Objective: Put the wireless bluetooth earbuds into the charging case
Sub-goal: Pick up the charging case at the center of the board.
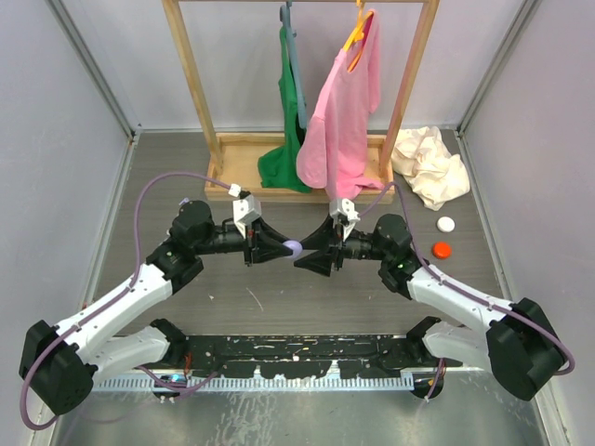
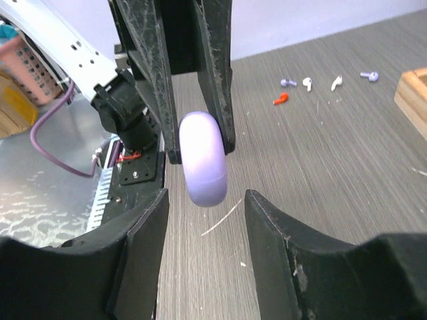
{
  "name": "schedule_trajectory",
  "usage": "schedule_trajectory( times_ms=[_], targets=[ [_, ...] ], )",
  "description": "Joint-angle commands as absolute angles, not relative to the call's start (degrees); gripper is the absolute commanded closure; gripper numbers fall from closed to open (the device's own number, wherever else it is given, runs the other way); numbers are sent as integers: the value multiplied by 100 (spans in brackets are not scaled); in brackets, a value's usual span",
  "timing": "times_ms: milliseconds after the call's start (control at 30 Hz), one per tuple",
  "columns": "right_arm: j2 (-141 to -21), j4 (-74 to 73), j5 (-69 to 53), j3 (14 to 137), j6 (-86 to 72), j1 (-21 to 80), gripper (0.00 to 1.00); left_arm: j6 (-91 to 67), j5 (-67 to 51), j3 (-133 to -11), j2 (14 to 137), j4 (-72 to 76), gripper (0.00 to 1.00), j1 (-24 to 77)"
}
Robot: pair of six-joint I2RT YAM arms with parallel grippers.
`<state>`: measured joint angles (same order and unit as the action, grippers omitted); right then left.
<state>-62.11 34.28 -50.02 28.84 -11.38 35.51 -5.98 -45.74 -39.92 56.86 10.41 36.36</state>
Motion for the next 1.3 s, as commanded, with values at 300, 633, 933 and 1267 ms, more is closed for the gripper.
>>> schedule_trajectory(
  times_ms=[300,633,933,1267],
  targets=[
    [-6544,5906,-4848,2672,-2250,3654,47,-1087,-4964,-3990,5712,2286,92,3641],
    [-6655,6071,-4903,2667,-2307,3712,59,-1132,-5075,-4023,5668,2294,92,3642],
    [-6728,6147,-4992,2632,-2298,3759,58,-1107,-5093,-4067,5598,2165,93,3645],
    [-6693,6189,-4995,2597,-2305,3769,65,-1019,-5109,-4096,5522,1959,93,3642]
  ],
)
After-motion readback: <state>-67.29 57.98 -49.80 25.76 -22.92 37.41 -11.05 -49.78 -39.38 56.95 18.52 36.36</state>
